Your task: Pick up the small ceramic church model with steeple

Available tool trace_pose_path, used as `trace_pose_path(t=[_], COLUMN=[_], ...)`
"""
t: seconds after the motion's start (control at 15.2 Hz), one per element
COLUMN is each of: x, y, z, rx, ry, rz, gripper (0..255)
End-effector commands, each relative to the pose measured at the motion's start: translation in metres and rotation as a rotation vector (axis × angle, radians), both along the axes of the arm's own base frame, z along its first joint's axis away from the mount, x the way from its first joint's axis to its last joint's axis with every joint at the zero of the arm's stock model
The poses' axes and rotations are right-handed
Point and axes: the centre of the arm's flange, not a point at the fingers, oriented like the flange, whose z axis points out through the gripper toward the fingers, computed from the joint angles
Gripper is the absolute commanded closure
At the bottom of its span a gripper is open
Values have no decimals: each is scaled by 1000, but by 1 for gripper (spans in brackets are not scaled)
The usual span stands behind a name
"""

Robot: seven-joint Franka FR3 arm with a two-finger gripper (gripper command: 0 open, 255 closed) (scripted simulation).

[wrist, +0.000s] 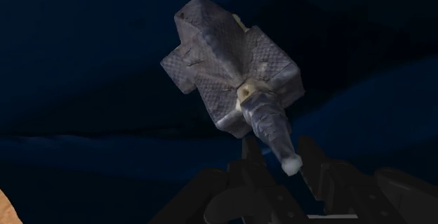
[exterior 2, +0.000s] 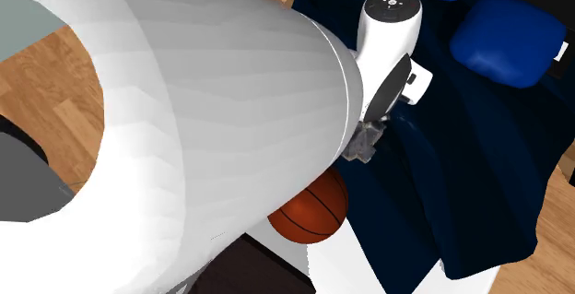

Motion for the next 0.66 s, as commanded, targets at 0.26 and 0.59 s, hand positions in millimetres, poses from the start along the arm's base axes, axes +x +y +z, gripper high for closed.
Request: trace_pose_path(t=[0.26,0.59], x=[0,0], y=[1,1], z=[32,49], rx=[0,0], ry=[-1,-1], rz=[0,0], gripper=[255,255])
